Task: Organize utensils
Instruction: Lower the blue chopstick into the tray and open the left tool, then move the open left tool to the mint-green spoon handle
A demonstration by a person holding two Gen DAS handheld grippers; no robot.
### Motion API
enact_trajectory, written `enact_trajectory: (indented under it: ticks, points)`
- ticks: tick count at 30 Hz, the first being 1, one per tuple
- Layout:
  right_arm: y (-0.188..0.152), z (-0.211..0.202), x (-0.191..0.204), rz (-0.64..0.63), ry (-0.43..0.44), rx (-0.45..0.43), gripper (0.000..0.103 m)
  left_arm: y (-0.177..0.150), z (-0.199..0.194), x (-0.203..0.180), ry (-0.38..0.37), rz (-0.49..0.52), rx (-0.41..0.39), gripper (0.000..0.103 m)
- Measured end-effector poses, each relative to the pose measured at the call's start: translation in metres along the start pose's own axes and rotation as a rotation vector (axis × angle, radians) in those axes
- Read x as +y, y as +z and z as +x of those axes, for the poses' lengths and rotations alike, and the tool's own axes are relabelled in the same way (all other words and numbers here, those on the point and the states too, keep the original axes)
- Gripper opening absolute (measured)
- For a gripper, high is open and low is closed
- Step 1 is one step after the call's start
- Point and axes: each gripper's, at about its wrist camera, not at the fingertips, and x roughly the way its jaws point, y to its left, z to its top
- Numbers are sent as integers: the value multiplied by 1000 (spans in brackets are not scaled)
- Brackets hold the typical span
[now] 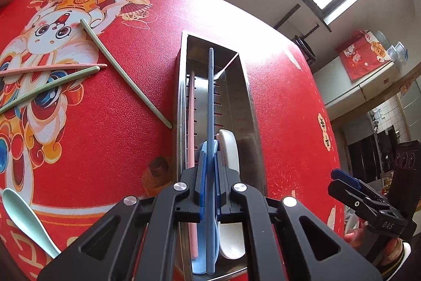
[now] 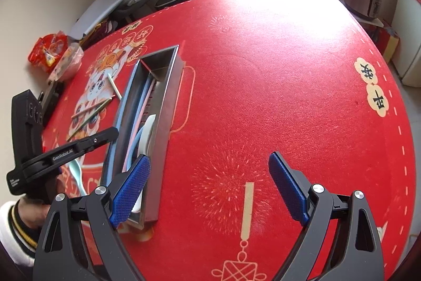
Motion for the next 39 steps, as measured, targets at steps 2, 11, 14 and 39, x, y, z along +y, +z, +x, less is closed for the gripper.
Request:
enact_trajectory:
  ticks: [2,11,14,39]
  points:
    - [-2,-1,-1,-1,1,1,88,0,1,-1,5,11,3,6]
    - [-1,-3,4,3,-4,-16,88,4,-8,-3,2,38,-1,16]
    - [-1,-5,9,-2,4,-30,88,6,-21,-3,11,53,-16,33]
    - [-18,28,90,-38,131,-10,88,-78,-89,117,320,-158,138,95]
